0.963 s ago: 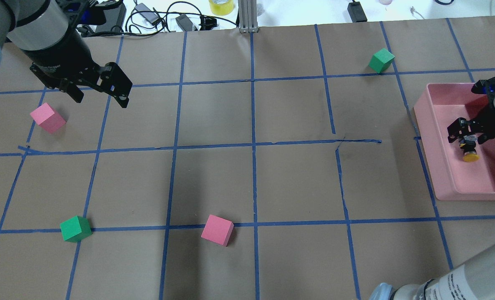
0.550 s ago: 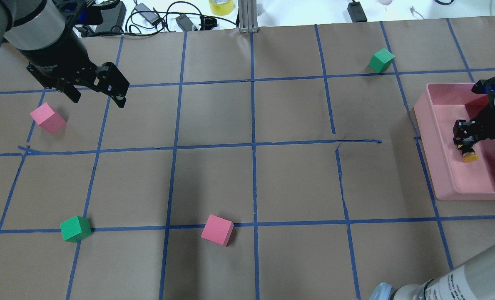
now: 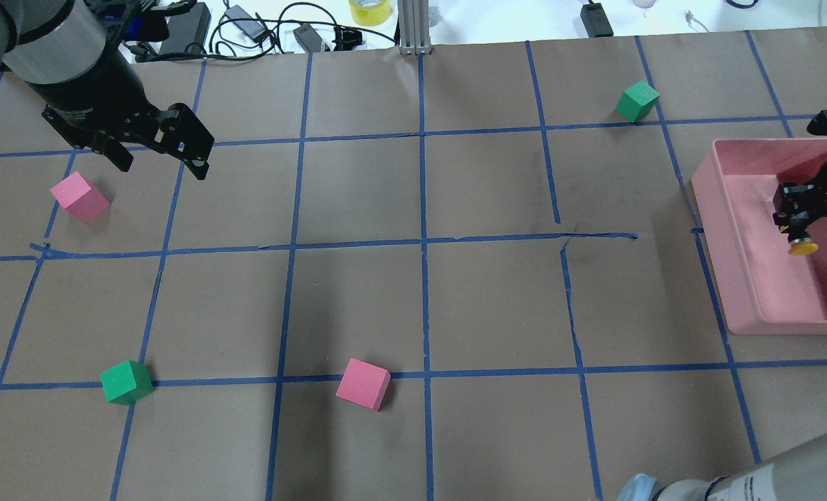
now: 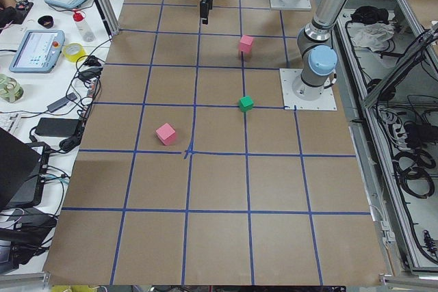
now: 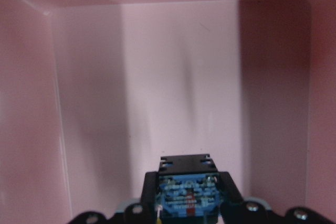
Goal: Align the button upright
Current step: 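Carry the switch out of the tray and lower it onto the table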
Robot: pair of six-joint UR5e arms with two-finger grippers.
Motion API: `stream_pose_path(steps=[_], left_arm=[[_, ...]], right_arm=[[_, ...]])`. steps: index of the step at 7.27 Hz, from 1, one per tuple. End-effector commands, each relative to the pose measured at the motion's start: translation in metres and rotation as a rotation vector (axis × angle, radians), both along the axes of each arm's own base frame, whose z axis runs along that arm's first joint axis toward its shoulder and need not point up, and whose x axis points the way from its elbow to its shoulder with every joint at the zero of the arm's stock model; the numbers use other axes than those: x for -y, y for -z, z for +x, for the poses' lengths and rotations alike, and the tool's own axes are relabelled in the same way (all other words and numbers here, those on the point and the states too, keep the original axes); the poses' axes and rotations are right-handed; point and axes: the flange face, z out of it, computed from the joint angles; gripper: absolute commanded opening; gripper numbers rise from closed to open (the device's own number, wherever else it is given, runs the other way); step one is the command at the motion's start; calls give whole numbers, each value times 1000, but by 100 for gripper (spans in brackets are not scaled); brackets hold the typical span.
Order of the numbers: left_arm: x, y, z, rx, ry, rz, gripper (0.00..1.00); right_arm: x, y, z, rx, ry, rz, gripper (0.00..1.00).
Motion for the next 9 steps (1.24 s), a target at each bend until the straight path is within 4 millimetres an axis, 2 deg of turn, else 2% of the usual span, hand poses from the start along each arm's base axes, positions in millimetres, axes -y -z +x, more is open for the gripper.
stream_pose_path(steps=[1, 2, 3, 4, 6, 7, 8, 9], left_arm=[[1, 1, 1, 1, 0, 2, 100], [0, 2, -1, -5, 6, 3, 100], [1, 3, -1, -4, 4, 4, 100], [1, 3, 0, -1, 3, 5, 100], [1, 3, 0, 1, 4, 5, 100], [1, 3, 0, 1, 4, 5, 100], [1, 3, 0, 2, 4, 3, 100], [1, 3, 0, 2, 6, 5, 100]], right_arm=[[21, -74, 19, 35, -48, -16, 0], [39, -118, 44, 44, -99, -8, 0], [57, -153, 85, 35, -162, -20, 0], [70, -171, 143, 36, -196, -27, 0], [76, -167, 283, 44, -169, -23, 0], [68, -163, 346, 62, -122, -21, 0], [60, -148, 403, 74, -93, -15, 0], [57, -122, 463, 86, -77, -28, 0]])
